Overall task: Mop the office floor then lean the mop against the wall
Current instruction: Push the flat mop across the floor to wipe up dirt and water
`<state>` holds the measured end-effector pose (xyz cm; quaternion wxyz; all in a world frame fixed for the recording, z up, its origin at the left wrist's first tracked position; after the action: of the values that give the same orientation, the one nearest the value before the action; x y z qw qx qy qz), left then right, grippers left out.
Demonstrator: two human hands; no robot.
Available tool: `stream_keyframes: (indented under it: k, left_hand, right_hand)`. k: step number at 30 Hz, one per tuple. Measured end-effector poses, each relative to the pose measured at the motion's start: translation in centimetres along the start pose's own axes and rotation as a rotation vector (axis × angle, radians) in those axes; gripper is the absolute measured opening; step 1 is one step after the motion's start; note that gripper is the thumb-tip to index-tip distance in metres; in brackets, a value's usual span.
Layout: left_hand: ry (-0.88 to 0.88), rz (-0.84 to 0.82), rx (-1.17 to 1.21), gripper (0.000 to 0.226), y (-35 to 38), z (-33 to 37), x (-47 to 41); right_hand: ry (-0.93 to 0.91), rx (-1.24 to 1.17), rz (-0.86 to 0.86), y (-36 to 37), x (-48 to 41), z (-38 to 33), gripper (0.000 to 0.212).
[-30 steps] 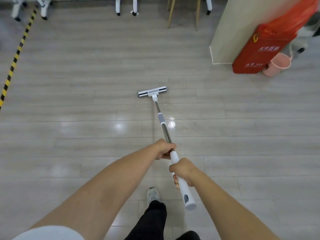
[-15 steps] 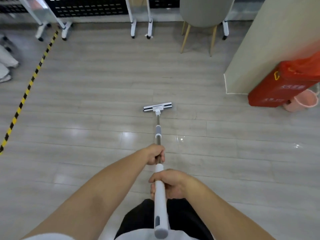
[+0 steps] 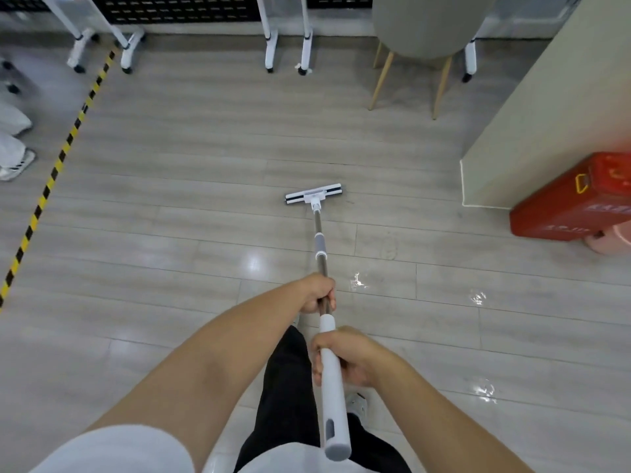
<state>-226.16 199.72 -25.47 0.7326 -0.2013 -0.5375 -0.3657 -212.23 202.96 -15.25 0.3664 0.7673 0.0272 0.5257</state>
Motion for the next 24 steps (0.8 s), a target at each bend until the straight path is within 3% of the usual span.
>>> stream_keyframes:
  k: [16, 20, 24]
  left_hand:
    - [-0.017, -0.061, -0.174, 0.037, -20.5, 27.1, -13.3]
    - [-0.004, -0.079, -0.166, 0.022, -23.2, 31.4, -15.7]
    - [-0.012, -0.125, -0.06, 0.008, -24.0, 30.9, -15.8]
  right_hand:
    - [-0.13, -0.155, 0.113, 3.5, -17.2, -30.6, 0.008]
    - [-0.155, -0.176, 0.119, 3.5, -19.2, -35.6, 0.009]
    - [-0.125, -0.169, 0.106, 3.6, -19.8, -35.3, 0.009]
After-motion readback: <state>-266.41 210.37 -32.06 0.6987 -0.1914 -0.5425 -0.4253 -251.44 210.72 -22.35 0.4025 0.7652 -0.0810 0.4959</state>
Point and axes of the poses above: each hand's wrist, its own x-axis away from the middle knuckle, its own y-axis out of the palm, z = x × y, the point moved 2 cm from there along -x, towards the middle knuckle, and after that the axes turned 11 degrees about -z, right-handed, at the moved point
